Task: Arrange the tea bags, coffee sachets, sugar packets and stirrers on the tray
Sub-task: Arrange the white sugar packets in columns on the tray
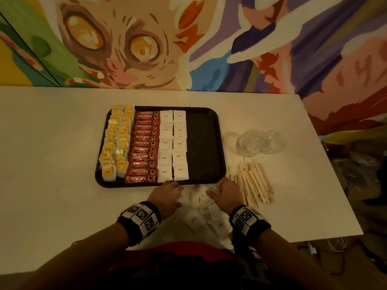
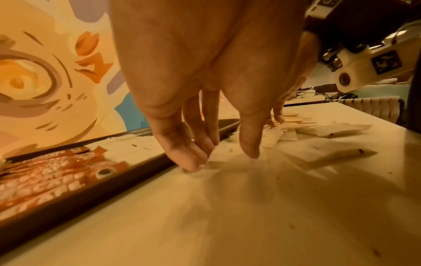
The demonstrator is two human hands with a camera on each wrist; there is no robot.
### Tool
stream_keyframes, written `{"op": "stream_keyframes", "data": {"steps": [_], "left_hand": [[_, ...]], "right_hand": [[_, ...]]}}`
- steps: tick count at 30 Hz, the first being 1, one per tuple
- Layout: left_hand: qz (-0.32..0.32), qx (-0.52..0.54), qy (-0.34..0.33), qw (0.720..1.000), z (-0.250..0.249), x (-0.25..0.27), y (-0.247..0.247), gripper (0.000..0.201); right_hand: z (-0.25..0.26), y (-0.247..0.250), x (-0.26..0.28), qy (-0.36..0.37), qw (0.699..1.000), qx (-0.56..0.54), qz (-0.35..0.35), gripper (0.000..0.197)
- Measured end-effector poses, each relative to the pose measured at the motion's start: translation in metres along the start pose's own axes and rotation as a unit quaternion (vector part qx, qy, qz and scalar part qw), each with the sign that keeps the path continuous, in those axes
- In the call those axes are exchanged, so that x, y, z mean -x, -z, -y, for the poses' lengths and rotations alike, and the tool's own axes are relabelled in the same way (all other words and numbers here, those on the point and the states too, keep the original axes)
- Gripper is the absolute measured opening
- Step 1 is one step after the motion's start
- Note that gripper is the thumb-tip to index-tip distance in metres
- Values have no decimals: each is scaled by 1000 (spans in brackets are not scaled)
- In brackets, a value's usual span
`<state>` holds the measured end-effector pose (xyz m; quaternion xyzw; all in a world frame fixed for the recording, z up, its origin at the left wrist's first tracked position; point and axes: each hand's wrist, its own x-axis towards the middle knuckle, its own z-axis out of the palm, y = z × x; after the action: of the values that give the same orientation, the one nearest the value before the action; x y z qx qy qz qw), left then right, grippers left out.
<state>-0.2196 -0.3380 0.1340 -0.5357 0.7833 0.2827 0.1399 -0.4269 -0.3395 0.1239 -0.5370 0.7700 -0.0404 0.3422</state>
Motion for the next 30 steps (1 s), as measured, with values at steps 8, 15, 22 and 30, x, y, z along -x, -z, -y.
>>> {"op": "stream_keyframes", "data": {"steps": [8, 15, 22, 30], "left_hand": [[-6, 109, 57, 992, 10, 1, -7, 58], [19, 142, 60, 988, 13, 3, -3, 35], [-13, 263, 49, 963, 20, 9, 6, 24], [-24, 464, 70, 883, 32, 14, 14, 13]], "right_hand": [[-2, 1, -1, -66, 995, -67, 29, 54], [-7, 6, -4, -42, 997, -8, 58, 18], [-7, 10, -3, 1, 998, 20, 62, 16], [-1, 21, 3, -43, 985, -149, 72, 11]]}}
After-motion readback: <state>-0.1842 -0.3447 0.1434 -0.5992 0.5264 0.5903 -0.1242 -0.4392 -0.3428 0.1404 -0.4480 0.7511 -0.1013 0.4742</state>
